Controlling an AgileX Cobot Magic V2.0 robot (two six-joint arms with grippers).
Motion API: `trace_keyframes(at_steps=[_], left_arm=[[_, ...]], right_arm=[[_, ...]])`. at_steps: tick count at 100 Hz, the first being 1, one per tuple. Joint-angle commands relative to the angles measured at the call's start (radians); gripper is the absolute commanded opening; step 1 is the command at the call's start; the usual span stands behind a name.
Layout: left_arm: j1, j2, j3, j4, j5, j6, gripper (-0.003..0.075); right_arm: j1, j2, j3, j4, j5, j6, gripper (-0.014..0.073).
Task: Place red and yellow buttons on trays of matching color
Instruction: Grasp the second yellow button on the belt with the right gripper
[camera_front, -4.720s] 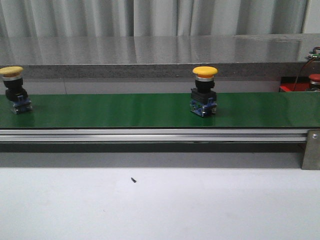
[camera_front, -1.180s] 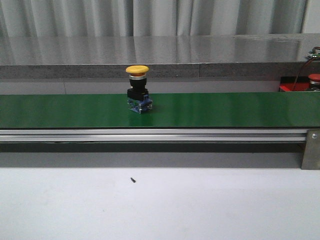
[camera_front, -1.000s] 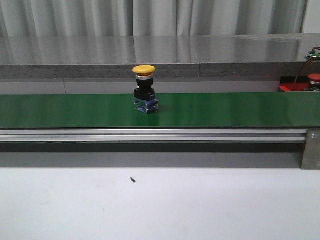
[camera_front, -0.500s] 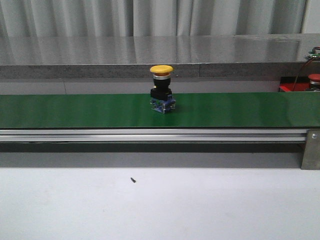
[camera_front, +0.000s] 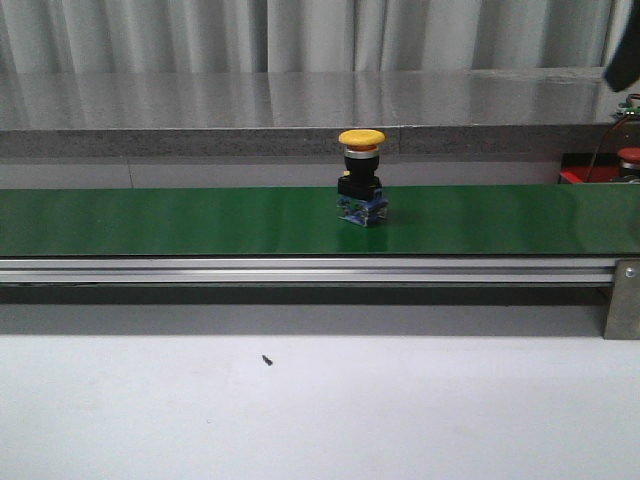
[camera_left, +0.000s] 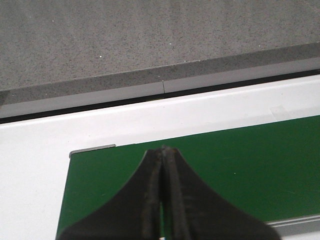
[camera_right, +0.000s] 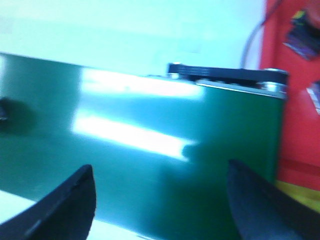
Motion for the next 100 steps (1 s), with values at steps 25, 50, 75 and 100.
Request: trace_keyframes(at_steps=[25,50,75,100], left_arm=[[0.001,-0.010,-0.027,-0.019,-0.070,-0.004,-0.0020],[0.001,-0.010,-0.027,-0.019,-0.070,-0.004,-0.0020],[0.001,-0.010,-0.027,-0.019,-0.070,-0.004,-0.0020],[0.001,-0.010,-0.027,-0.019,-0.070,-0.004,-0.0020]], right_arm=[[0.287,-0.019,-0.031,-0.013,-0.067,-0.041,0.0548],[0.341,0.043,-0.059,-0.027,-0.056,-0.041,0.0548],[0.346,0.131,-0.145,-0.026,-0.028,-0.041,0.0548],[0.346,0.225,-0.217,-0.027,-0.020,-0.041,0.0548]])
